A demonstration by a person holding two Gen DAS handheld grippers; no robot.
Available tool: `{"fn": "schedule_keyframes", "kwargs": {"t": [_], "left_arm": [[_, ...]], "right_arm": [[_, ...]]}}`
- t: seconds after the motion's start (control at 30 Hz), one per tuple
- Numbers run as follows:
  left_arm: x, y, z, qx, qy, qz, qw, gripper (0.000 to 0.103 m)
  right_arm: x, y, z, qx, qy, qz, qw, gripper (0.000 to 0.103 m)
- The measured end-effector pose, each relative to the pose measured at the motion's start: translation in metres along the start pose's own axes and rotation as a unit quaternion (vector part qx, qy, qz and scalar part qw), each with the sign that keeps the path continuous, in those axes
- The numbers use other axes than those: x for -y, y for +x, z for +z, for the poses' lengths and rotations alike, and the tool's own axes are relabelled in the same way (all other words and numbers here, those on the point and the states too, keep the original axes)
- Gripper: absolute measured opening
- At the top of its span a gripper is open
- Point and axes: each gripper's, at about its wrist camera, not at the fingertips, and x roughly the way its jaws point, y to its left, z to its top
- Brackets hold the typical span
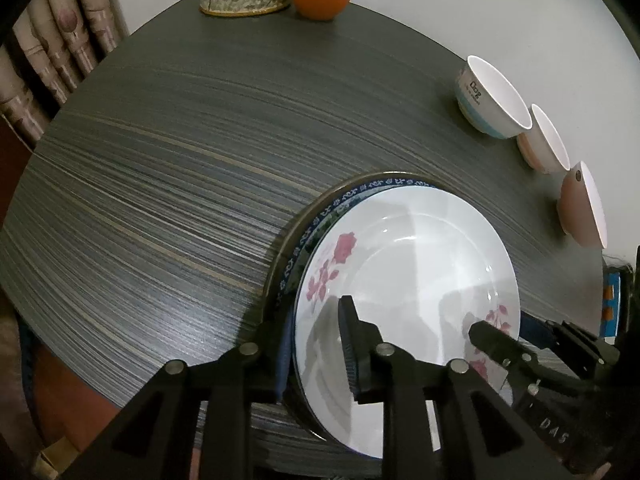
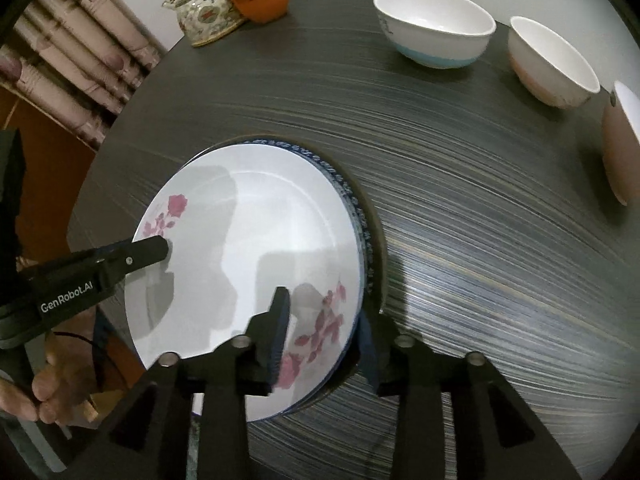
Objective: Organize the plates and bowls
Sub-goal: 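Lower the white pink-flower plate onto the blue stack, open right gripper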
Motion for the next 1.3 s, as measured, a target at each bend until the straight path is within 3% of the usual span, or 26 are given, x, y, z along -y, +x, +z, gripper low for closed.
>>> {"fn": "schedule_keyframes", "kwargs": {"t": [0.2,0.47,1.3], "left_arm": [[0.012,0.003,0.002,0.008,0.013,0.015,0.9998,0.032],[0.020,0.008,0.004,0.016,0.011,0.021,0.9996,0.038],[0.034,0.016,0.003,0.030,0.026,0.038,0.9985,0.042]], "right_arm": [[-0.007,0.002,0.002,0.002,-0.004,-0.011,1.000,0.052],[-0.014,0.004,0.004,-0.002,-0.005,-0.029,1.000,0.063],[-0.015,0.001,-0.005,0.005,-0.002,-0.022,1.000,0.070]]}}
